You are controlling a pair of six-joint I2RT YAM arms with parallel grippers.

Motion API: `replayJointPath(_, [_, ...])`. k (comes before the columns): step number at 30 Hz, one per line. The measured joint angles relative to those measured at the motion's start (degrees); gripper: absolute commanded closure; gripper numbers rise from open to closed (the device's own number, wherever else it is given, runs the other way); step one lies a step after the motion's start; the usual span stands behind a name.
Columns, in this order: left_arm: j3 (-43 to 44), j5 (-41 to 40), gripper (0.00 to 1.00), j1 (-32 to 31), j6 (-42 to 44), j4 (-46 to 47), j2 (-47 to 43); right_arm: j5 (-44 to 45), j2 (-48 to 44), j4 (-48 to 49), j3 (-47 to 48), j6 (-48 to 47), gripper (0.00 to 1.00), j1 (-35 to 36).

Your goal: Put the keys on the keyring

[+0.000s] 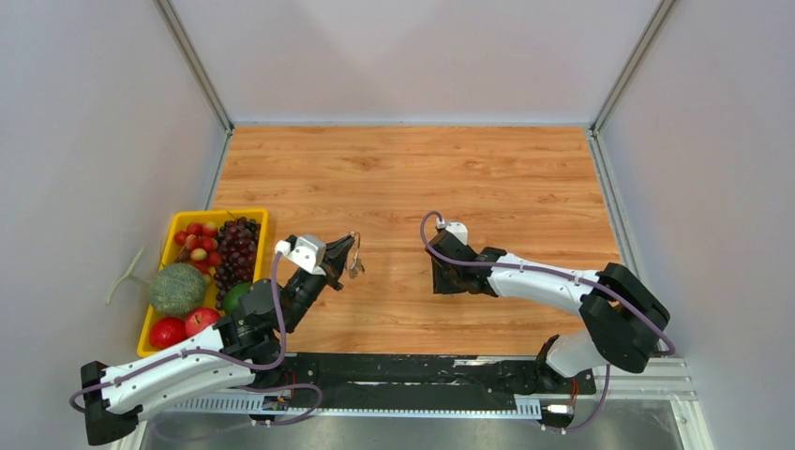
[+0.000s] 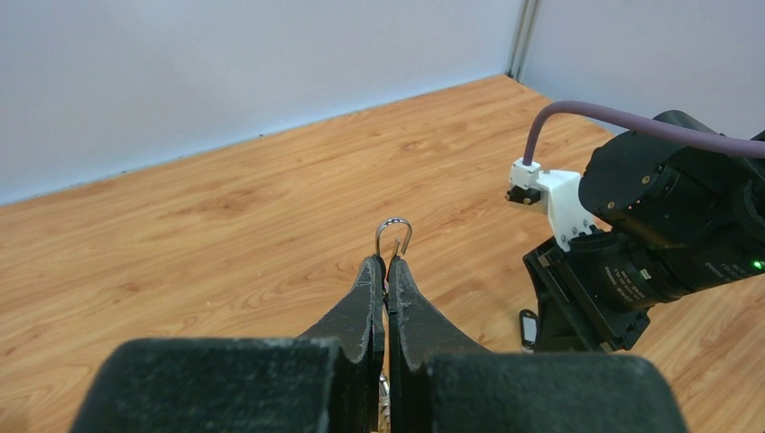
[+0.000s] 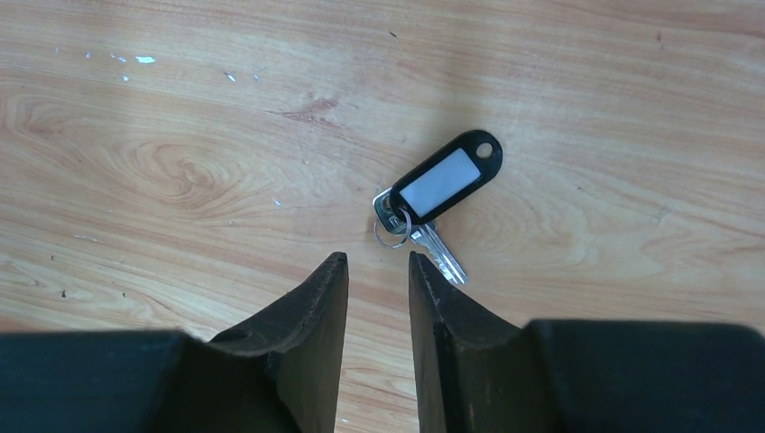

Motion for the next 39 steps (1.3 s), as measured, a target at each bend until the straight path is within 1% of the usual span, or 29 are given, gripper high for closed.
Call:
replayJointPath(12, [0.0, 0.02, 1.0, 0.0, -0.37, -0.02, -0.59, -0.46, -0.37, -0.2, -1.11, 4.02, 0.66, 0.04])
replayJointPath(19, [0.0, 0.04, 1.0, 0.0, -0.44, -0.02, -0.7, -0.66, 1.31, 0.17, -1.09, 4.92, 0.67, 0.04])
replayJointPath(24, [0.0, 0.11, 1.0, 0.0, -0.46, -0.02, -0.7, -0.63, 1.97, 0.22, -1.03, 4.98, 0.71, 0.04])
replayJointPath(34, [0.0, 0.2, 1.0, 0.0, -0.61, -0.02, -0.7, 0.07, 2.6, 0.31, -0.55, 4.87, 0.73, -0.68])
replayJointPath(39, [0.0, 0.2, 1.0, 0.0, -0.61, -0.02, -0.7, 0.46, 3.65, 0.33, -0.24, 4.83, 0.75, -1.18])
